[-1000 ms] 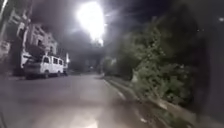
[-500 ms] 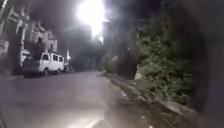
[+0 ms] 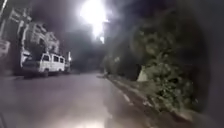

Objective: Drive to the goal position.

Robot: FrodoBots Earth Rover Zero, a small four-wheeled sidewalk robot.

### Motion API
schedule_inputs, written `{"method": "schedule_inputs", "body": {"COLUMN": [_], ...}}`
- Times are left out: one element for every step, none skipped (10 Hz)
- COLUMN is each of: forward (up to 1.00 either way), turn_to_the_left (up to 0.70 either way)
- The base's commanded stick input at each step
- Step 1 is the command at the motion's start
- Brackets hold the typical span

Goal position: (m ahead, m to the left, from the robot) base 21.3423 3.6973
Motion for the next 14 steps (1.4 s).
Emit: {"method": "schedule_inputs", "body": {"forward": [0.49,0.49,0.49,0.49,0.49,0.49,0.49,0.49,0.49,0.49,0.49,0.49,0.49,0.49], "turn_to_the_left": [0.04,0.04,0.04,0.04,0.04,0.04,0.04,0.04,0.04,0.04,0.04,0.04,0.04,0.04]}}
